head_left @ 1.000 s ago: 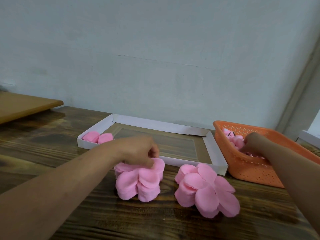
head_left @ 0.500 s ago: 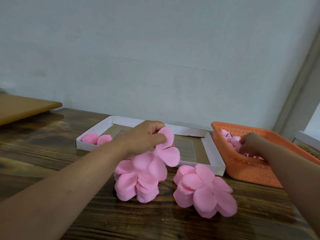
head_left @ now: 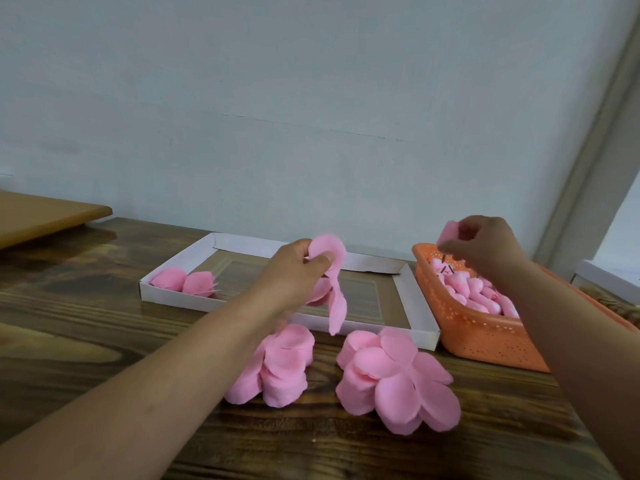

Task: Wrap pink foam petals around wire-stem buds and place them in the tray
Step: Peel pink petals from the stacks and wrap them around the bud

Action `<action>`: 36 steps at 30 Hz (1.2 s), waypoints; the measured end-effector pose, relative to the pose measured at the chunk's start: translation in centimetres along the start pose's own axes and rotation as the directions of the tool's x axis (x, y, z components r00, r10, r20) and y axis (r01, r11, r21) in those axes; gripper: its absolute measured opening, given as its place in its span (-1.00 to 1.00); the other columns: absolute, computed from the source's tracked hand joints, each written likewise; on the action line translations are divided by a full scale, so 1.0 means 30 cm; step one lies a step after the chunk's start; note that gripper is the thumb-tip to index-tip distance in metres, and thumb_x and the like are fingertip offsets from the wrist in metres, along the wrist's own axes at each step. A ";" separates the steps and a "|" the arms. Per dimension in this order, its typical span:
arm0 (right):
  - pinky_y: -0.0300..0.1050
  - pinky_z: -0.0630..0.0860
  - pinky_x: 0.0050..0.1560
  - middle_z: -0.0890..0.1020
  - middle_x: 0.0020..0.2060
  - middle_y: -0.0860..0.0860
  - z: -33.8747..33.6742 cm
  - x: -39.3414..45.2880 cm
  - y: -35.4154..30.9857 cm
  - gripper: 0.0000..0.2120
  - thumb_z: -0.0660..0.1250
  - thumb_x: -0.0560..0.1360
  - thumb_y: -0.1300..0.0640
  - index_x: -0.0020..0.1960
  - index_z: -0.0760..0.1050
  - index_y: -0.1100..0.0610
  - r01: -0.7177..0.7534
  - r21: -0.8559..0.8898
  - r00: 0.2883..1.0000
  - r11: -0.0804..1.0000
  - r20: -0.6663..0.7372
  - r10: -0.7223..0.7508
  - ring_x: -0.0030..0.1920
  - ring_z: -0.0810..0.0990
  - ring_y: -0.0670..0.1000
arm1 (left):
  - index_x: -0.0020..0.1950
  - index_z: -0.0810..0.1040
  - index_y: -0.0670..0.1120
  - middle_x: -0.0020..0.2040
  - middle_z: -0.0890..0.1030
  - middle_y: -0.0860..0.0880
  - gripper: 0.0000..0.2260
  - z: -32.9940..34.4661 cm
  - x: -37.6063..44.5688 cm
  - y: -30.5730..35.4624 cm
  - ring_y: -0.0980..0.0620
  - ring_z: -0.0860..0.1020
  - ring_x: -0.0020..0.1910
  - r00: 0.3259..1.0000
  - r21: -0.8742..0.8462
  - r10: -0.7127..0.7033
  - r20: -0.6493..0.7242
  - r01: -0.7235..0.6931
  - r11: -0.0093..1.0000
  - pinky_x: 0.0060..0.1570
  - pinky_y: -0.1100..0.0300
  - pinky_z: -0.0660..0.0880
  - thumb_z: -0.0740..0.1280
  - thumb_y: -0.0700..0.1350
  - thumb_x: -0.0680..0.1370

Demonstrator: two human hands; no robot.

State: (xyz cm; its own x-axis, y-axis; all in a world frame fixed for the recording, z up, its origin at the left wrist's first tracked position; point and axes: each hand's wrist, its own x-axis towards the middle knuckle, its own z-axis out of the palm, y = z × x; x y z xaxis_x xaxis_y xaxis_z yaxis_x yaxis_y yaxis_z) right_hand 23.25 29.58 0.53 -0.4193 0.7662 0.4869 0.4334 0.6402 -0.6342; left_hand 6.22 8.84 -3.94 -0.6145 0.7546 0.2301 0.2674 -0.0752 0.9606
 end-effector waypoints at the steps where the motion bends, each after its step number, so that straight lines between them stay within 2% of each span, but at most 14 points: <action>1: -0.16 0.49 -0.33 0.64 -0.34 0.13 -0.001 -0.028 -0.034 -0.96 0.39 0.39 0.28 -0.24 0.57 0.21 0.014 0.110 1.000 0.994 0.015 -0.016 -0.34 0.56 0.02 | 0.06 0.55 -0.09 -0.06 0.60 -0.10 -0.88 0.006 -0.001 -0.001 0.03 0.57 -0.30 0.999 -0.040 -0.036 -0.011 0.035 0.999 -0.31 0.24 0.57 0.23 -0.12 0.62; 3: -0.22 0.54 -0.33 0.66 -0.34 0.09 0.002 -0.087 -0.096 -0.95 0.41 0.36 0.33 -0.23 0.60 0.21 0.025 0.296 0.996 0.955 0.072 -0.048 -0.37 0.58 -0.07 | -0.02 0.55 -0.04 -0.02 0.62 -0.12 -0.90 0.017 -0.005 -0.007 -0.04 0.60 -0.24 0.995 -0.130 -0.098 -0.036 0.093 0.987 -0.14 0.08 0.56 0.24 -0.11 0.61; 6: -0.13 0.54 -0.22 0.67 -0.31 0.09 0.025 -0.158 -0.160 -0.90 0.44 0.34 0.39 -0.15 0.58 0.28 0.009 0.506 0.985 0.863 0.146 -0.096 -0.31 0.61 -0.03 | -0.08 0.54 0.02 0.01 0.64 -0.09 -0.90 0.034 -0.010 -0.026 -0.11 0.57 -0.01 0.990 -0.134 -0.119 -0.070 0.109 0.985 0.10 -0.04 0.49 0.26 -0.06 0.59; 8: -0.17 0.54 -0.23 0.68 -0.30 0.07 0.050 -0.198 -0.192 -0.86 0.44 0.34 0.39 -0.13 0.57 0.27 0.009 0.582 0.973 0.813 0.183 -0.143 -0.28 0.64 -0.02 | -0.06 0.55 0.03 -0.01 0.63 -0.07 -0.91 0.046 -0.021 -0.033 -0.13 0.57 0.02 0.990 -0.156 -0.130 -0.062 0.119 0.980 0.17 -0.11 0.47 0.26 -0.04 0.59; 11: -0.25 0.55 -0.27 0.69 -0.29 0.05 0.088 -0.251 -0.224 -0.83 0.44 0.33 0.41 -0.14 0.57 0.21 0.030 0.626 0.952 0.779 0.220 -0.214 -0.27 0.65 -0.03 | 0.09 0.56 0.01 0.06 0.64 -0.06 -0.85 0.056 -0.034 -0.040 -0.16 0.57 0.12 0.986 -0.194 -0.163 -0.047 0.151 0.969 0.18 -0.16 0.46 0.25 -0.02 0.59; 13: -0.23 0.55 -0.24 0.69 -0.25 0.07 0.106 -0.276 -0.232 -0.82 0.45 0.33 0.41 -0.16 0.57 0.18 0.052 0.619 0.938 0.784 0.240 -0.252 -0.23 0.66 -0.01 | 0.18 0.54 0.00 0.08 0.63 -0.04 -0.80 0.058 -0.037 -0.045 -0.12 0.58 0.12 0.984 -0.193 -0.172 -0.036 0.162 0.968 0.21 -0.16 0.47 0.23 -0.01 0.61; 16: -0.09 0.60 -0.11 0.69 -0.22 0.05 0.122 -0.301 -0.231 -0.83 0.46 0.34 0.37 -0.16 0.58 0.15 0.096 0.549 0.924 0.830 0.260 -0.279 -0.17 0.67 0.04 | 0.20 0.54 -0.02 0.09 0.64 -0.06 -0.78 0.055 -0.035 -0.052 -0.12 0.58 0.12 0.981 -0.225 -0.194 -0.018 0.185 0.957 0.22 -0.18 0.46 0.20 -0.01 0.63; 19: -0.02 0.59 -0.13 0.67 -0.26 0.06 0.129 -0.315 -0.223 -0.85 0.43 0.36 0.36 -0.16 0.57 0.15 0.120 0.507 0.928 0.853 0.249 -0.278 -0.22 0.64 0.02 | 0.20 0.54 -0.05 0.12 0.63 -0.10 -0.77 0.049 -0.035 -0.056 -0.15 0.57 0.15 0.970 -0.286 -0.242 0.015 0.236 0.929 0.25 -0.19 0.44 0.19 -0.02 0.64; 22: -0.04 0.58 -0.17 0.67 -0.26 0.06 0.137 -0.320 -0.218 -0.85 0.42 0.36 0.35 -0.15 0.57 0.13 0.146 0.460 0.931 0.876 0.235 -0.278 -0.25 0.64 0.02 | 0.26 0.51 -0.12 0.15 0.62 -0.15 -0.72 0.042 -0.036 -0.053 -0.15 0.58 0.15 0.951 -0.361 -0.298 0.087 0.309 0.880 0.26 -0.15 0.44 0.18 -0.01 0.64; 25: -0.01 0.58 -0.17 0.66 -0.27 0.05 0.146 -0.320 -0.210 -0.85 0.43 0.35 0.34 -0.16 0.57 0.13 0.184 0.413 0.938 0.892 0.198 -0.285 -0.23 0.64 0.07 | 0.31 0.48 -0.19 0.20 0.60 -0.19 -0.60 0.033 -0.041 -0.036 -0.12 0.56 0.22 0.909 -0.514 -0.317 0.270 0.414 0.751 0.28 -0.05 0.43 0.19 0.05 0.61; 28: -0.01 0.58 -0.18 0.66 -0.27 0.03 0.152 -0.320 -0.200 -0.85 0.45 0.36 0.31 -0.17 0.57 0.10 0.183 0.403 0.952 0.897 0.155 -0.265 -0.22 0.63 0.06 | 0.39 0.41 -0.26 0.35 0.48 -0.22 -0.47 0.015 -0.052 -0.019 -0.10 0.47 0.31 0.857 -0.661 -0.264 0.443 0.511 0.550 0.34 0.02 0.37 0.24 0.06 0.54; 31: -0.06 0.56 -0.23 0.65 -0.28 0.04 0.160 -0.323 -0.191 -0.86 0.45 0.36 0.31 -0.19 0.55 0.11 0.177 0.397 0.967 0.901 0.102 -0.235 -0.25 0.61 0.06 | 0.40 0.38 -0.28 0.38 0.44 -0.21 -0.41 0.003 -0.059 -0.014 -0.10 0.53 0.10 0.835 -0.721 -0.229 0.500 0.548 0.424 0.11 0.07 0.52 0.30 -0.01 0.45; 33: -0.13 0.52 -0.31 0.64 -0.31 0.06 0.162 -0.327 -0.188 -0.88 0.43 0.36 0.30 -0.21 0.55 0.13 0.170 0.407 0.972 0.898 0.083 -0.222 -0.32 0.57 0.01 | 0.36 0.41 -0.26 0.32 0.50 -0.23 -0.46 0.004 -0.064 -0.017 -0.11 0.59 0.00 0.843 -0.736 -0.200 0.500 0.535 0.416 -0.02 0.04 0.58 0.32 -0.07 0.43; 36: -0.18 0.47 -0.35 0.60 -0.37 0.04 0.165 -0.328 -0.188 -0.89 0.43 0.34 0.30 -0.24 0.53 0.14 0.164 0.423 0.979 0.891 0.038 -0.198 -0.36 0.52 -0.07 | 0.24 0.49 -0.26 0.16 0.61 -0.23 -0.58 0.017 -0.076 -0.024 -0.11 0.65 -0.06 0.848 -0.724 -0.147 0.510 0.515 0.459 -0.08 0.07 0.60 0.32 -0.15 0.41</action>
State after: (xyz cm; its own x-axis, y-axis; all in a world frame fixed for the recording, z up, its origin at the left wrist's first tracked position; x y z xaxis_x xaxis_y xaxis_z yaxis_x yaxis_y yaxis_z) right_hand 20.99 18.17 -3.65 -0.5267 0.6213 0.5801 -0.0203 0.6731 -0.7393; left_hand 7.81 7.52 -5.24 -0.1815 0.9831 -0.0254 -0.7308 -0.1175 0.6724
